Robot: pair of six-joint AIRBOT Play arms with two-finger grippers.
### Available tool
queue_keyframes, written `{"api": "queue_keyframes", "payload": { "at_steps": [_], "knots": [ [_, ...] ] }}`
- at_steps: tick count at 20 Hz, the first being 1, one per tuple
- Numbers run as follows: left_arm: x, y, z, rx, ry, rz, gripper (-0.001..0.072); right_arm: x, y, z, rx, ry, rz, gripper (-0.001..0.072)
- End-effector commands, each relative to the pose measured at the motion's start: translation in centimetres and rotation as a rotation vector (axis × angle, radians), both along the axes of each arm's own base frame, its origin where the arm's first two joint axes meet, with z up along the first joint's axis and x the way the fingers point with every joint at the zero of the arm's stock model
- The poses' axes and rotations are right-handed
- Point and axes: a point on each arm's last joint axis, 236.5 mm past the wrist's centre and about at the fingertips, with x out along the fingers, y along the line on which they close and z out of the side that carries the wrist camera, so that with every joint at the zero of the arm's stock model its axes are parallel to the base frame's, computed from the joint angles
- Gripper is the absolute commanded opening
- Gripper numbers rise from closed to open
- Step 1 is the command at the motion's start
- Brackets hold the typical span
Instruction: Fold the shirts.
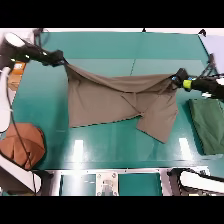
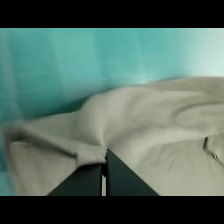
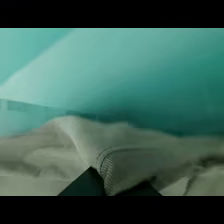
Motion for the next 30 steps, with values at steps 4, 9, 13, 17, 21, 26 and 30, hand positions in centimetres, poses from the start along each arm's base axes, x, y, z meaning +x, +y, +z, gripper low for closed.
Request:
{"api": "queue_keyframes", "payload": {
  "at_steps": [4,9,13,17,21,26,30],
  "knots": [
    [-1.4,1.9,-2.2,-0.106,0.185,0.039,0.0487,2.7,-1.9,-2.5,0.017,0.054,0.049,0.0377],
    [-10.8,6.9,-1.2,-0.127,0.535,0.039,0.0486,-1.4,-6.1,-0.1,0.076,0.110,0.109,0.0372],
    [-18.0,6.4,-3.0,-0.055,0.548,0.106,0.0479,-4.7,-7.9,-1.6,0.117,0.192,0.112,0.0371],
    [-26.4,6.0,-10.1,0.008,0.586,0.243,0.0482,-5.3,-8.2,-2.3,0.123,0.200,0.110,0.0372],
    [-28.3,2.5,-14.1,-0.175,0.599,0.310,0.0480,-5.2,-7.8,-2.3,0.118,0.198,0.126,0.0372],
    [-28.1,-1.6,-16.1,-0.194,0.559,0.303,0.0480,-5.2,-7.8,-2.3,0.118,0.197,0.129,0.0372],
    [-26.3,-4.4,-15.5,-0.281,0.530,0.272,0.0184,-5.6,-7.8,-2.2,0.126,0.204,0.135,0.0372]
  ]
}}
